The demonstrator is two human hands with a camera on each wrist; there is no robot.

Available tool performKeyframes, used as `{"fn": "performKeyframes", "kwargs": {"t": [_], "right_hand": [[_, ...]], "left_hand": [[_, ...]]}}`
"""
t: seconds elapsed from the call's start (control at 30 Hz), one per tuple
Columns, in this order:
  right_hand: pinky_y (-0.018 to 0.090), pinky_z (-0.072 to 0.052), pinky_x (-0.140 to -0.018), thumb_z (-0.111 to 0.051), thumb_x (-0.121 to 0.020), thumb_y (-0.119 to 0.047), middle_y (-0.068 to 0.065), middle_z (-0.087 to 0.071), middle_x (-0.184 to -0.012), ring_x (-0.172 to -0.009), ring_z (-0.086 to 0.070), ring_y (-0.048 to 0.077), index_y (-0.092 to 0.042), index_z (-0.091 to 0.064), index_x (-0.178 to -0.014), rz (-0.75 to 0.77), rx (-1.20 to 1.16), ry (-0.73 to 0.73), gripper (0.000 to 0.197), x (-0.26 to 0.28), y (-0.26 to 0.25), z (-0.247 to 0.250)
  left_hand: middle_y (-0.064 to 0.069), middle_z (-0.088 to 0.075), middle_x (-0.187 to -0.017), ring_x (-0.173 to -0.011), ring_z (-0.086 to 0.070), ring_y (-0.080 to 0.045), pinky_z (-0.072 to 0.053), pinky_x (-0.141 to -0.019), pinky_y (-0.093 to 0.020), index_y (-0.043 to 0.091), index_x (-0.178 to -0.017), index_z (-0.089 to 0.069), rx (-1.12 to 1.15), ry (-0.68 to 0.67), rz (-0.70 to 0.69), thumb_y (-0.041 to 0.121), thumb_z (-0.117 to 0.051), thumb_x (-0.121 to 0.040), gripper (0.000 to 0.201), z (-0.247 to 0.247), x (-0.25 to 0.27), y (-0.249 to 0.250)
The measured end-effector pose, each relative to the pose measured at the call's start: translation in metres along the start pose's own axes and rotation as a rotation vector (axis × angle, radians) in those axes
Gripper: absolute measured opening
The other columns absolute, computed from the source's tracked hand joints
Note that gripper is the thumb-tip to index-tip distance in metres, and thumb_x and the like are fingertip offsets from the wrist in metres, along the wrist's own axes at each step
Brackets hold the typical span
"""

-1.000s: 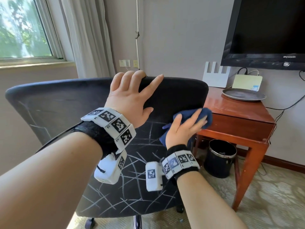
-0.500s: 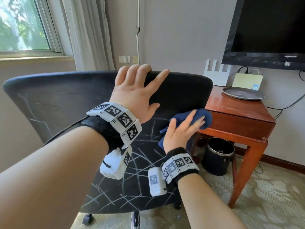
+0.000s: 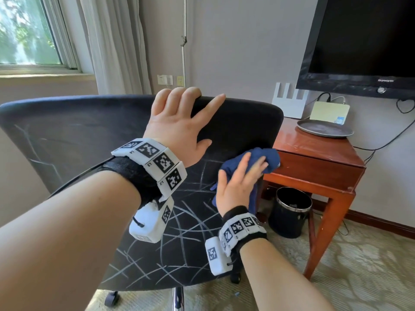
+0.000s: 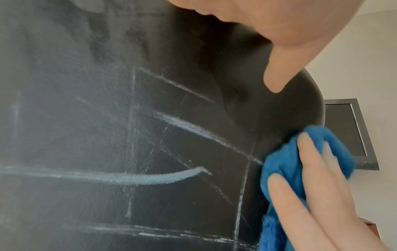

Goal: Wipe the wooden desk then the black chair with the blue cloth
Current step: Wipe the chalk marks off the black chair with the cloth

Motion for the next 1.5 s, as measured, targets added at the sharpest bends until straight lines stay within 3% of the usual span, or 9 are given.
{"fn": "performKeyframes", "kwargs": {"t": [0.17, 0.37, 0.43, 0.63, 0.83, 1.03, 1.17, 1.37, 1.5], "right_hand": [[0.057, -0.024, -0.102, -0.039, -0.091, -0.041, 0.030, -0.015, -0.145, -0.133, -0.011, 0.042, -0.007, -0.021, -0.140, 0.234, 0.105, 0.110, 0.063, -0.033, -0.018, 0.013], [0.027, -0.019, -0.110, -0.046, -0.094, -0.037, 0.020, -0.002, -0.155, -0.143, -0.010, 0.034, -0.011, -0.014, -0.149, -0.285, -0.179, 0.122, 0.068, -0.022, 0.026, 0.014], [0.029, -0.018, -0.112, -0.048, -0.096, -0.028, 0.016, 0.005, -0.156, -0.144, -0.004, 0.031, -0.012, -0.007, -0.149, -0.391, -0.176, 0.038, 0.068, -0.002, 0.033, 0.006], [0.017, 0.006, -0.108, -0.039, -0.094, -0.029, 0.018, 0.011, -0.152, -0.142, 0.009, 0.035, -0.008, -0.001, -0.145, -0.137, -0.129, -0.003, 0.066, -0.011, -0.002, 0.005], [0.006, -0.002, -0.105, -0.039, -0.094, -0.021, 0.025, -0.014, -0.152, -0.141, -0.015, 0.035, -0.001, -0.020, -0.146, -0.202, -0.278, 0.237, 0.059, -0.048, 0.023, 0.024], [0.023, -0.016, -0.108, -0.037, -0.100, -0.017, 0.018, -0.019, -0.152, -0.140, -0.021, 0.029, -0.007, -0.017, -0.148, -0.544, -0.265, 0.096, 0.053, -0.007, 0.066, 0.011], [0.028, -0.008, -0.112, -0.038, -0.100, -0.019, 0.019, -0.006, -0.155, -0.143, -0.007, 0.030, -0.009, -0.010, -0.149, -0.453, -0.244, 0.066, 0.058, -0.018, 0.043, 0.016], [0.004, -0.001, -0.104, -0.041, -0.098, -0.013, 0.019, -0.014, -0.153, -0.142, -0.014, 0.027, -0.004, -0.013, -0.148, -0.275, -0.316, 0.213, 0.058, -0.062, 0.022, 0.037], [0.028, -0.015, -0.111, -0.036, -0.100, -0.020, 0.017, -0.018, -0.153, -0.141, -0.020, 0.028, -0.010, -0.012, -0.149, -0.571, -0.294, 0.040, 0.055, -0.015, 0.062, 0.019]], "left_hand": [[-0.014, -0.044, -0.130, -0.119, -0.029, -0.030, -0.013, -0.104, -0.042, 0.026, -0.144, -0.032, 0.009, 0.022, -0.031, 0.049, -0.053, -0.071, 0.079, 0.001, 0.000, -0.001], [-0.014, -0.045, -0.129, -0.119, -0.028, -0.028, -0.011, -0.104, -0.041, 0.026, -0.144, -0.034, 0.006, 0.034, -0.045, 0.048, -0.053, -0.072, 0.078, -0.001, -0.003, 0.003], [-0.013, -0.044, -0.130, -0.120, -0.026, -0.028, -0.010, -0.105, -0.040, 0.026, -0.145, -0.033, 0.011, 0.021, -0.030, 0.049, -0.051, -0.073, 0.078, -0.002, -0.004, 0.005], [-0.012, -0.043, -0.131, -0.120, -0.026, -0.028, -0.010, -0.105, -0.040, 0.027, -0.145, -0.031, 0.012, 0.016, -0.018, 0.051, -0.048, -0.074, 0.077, -0.002, -0.003, 0.005], [-0.013, -0.043, -0.133, -0.120, -0.024, -0.026, -0.008, -0.105, -0.039, 0.028, -0.145, -0.032, 0.039, 0.003, -0.032, 0.050, -0.049, -0.074, 0.076, -0.002, -0.006, 0.006], [-0.011, -0.041, -0.134, -0.122, -0.021, -0.025, -0.005, -0.106, -0.039, 0.028, -0.146, -0.030, 0.040, -0.003, -0.013, 0.050, -0.049, -0.075, 0.076, -0.002, -0.007, 0.009], [-0.011, -0.038, -0.136, -0.123, -0.022, -0.027, -0.005, -0.106, -0.039, 0.030, -0.147, -0.026, 0.024, -0.033, -0.004, 0.050, -0.048, -0.076, 0.076, -0.001, -0.005, 0.007], [-0.012, -0.041, -0.133, -0.122, -0.025, -0.028, -0.007, -0.107, -0.040, 0.029, -0.145, -0.030, 0.053, -0.009, -0.013, 0.050, -0.049, -0.075, 0.076, -0.001, -0.004, 0.007], [-0.011, -0.038, -0.136, -0.124, -0.022, -0.028, -0.004, -0.107, -0.039, 0.029, -0.147, -0.026, 0.032, -0.036, -0.016, 0.048, -0.058, -0.079, 0.077, 0.000, -0.003, 0.007]]}}
Point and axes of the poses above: each hand's wrist, its own x-axis away from the middle knuckle, its own z-axis out of the back of the hand, y = z × x, the point moved 4 cm from there along -x, towards the middle knuckle
